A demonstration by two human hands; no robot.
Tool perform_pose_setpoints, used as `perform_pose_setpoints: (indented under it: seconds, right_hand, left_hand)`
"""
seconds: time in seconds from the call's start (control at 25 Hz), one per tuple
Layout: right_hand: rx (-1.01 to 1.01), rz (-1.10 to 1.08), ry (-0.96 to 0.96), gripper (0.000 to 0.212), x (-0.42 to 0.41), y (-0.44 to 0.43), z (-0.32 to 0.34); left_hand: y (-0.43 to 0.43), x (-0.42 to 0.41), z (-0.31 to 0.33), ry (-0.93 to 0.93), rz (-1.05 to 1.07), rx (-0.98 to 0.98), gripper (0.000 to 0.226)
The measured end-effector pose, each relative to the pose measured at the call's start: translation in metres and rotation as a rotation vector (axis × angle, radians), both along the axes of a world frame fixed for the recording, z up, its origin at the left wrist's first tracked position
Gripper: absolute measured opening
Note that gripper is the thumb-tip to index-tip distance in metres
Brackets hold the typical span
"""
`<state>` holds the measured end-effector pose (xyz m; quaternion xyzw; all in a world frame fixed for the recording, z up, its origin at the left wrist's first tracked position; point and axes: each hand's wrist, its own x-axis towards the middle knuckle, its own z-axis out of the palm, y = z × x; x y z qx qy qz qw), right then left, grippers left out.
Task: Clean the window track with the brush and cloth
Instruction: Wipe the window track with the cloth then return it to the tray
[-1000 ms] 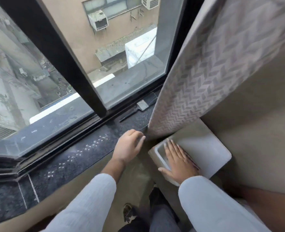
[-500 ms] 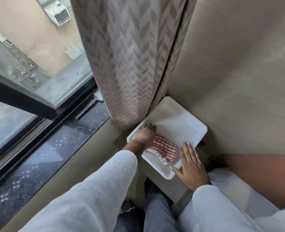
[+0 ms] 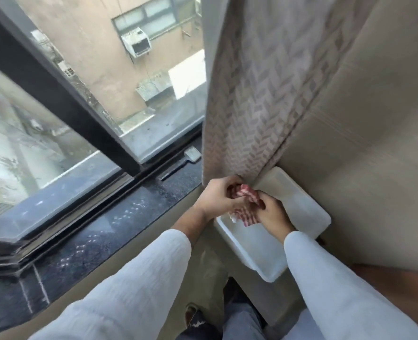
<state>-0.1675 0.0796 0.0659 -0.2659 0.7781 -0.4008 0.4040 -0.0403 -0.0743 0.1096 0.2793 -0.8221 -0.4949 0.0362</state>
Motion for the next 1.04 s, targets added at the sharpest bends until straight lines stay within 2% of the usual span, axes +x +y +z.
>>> perform_pose_setpoints:
  seconds: [0.12, 0.2, 0.28, 0.32, 0.36, 0.48, 0.56, 0.64, 0.8, 0.92, 1.04]
  right_hand:
    - [-0.200, -0.069, -0.163, 0.037, 0.030, -0.043, 0.022]
    - [-0.264, -0.014, -0.260, 0.037, 0.062, -0.072, 0.030]
    - [-0.297, 0.084, -0.272, 0.030, 0.096, -0.095, 0.036]
    - [-0.304, 0.150, -0.187, 0.024, 0.110, -0.104, 0.034]
    - [-0.299, 0.233, -0.012, 0.025, 0.119, -0.110, 0.031]
    - [-0.209, 0.618, 0.629, 0.067, 0.134, -0.120, 0.006]
    - [-0.151, 0.880, 0.921, 0.086, 0.139, -0.121, -0.014]
    - [-0.087, 1.026, 1.066, 0.101, 0.141, -0.120, -0.031]
    - [-0.046, 1.027, 1.075, 0.112, 0.142, -0.120, -0.039]
    - [-0.014, 1.035, 1.081, 0.113, 0.142, -0.121, -0.039]
    - [0.009, 1.036, 1.105, 0.113, 0.143, -0.121, -0.038]
  left_hand:
    - [-0.011, 0.055, 0.019, 0.204, 0.276, 0.178, 0.037]
    - [-0.012, 0.096, 0.026, 0.297, 0.409, 0.243, 0.042]
    - [-0.017, 0.140, 0.028, 0.300, 0.551, 0.059, 0.042]
    - [-0.024, 0.164, 0.028, 0.274, 0.621, -0.103, 0.035]
    - [-0.031, 0.186, 0.029, 0.255, 0.684, -0.272, 0.028]
    - [-0.063, 0.240, 0.036, 0.180, 0.810, -0.626, 0.032]
    - [-0.091, 0.249, 0.035, 0.063, 0.773, -0.757, 0.036]
    - [-0.114, 0.233, 0.027, -0.082, 0.695, -0.792, 0.036]
    - [-0.120, 0.195, -0.001, -0.172, 0.550, -0.775, 0.031]
    - [-0.113, 0.200, -0.018, -0.176, 0.445, -0.891, 0.038]
    - [-0.120, 0.207, -0.013, -0.329, 0.293, -0.946, 0.042]
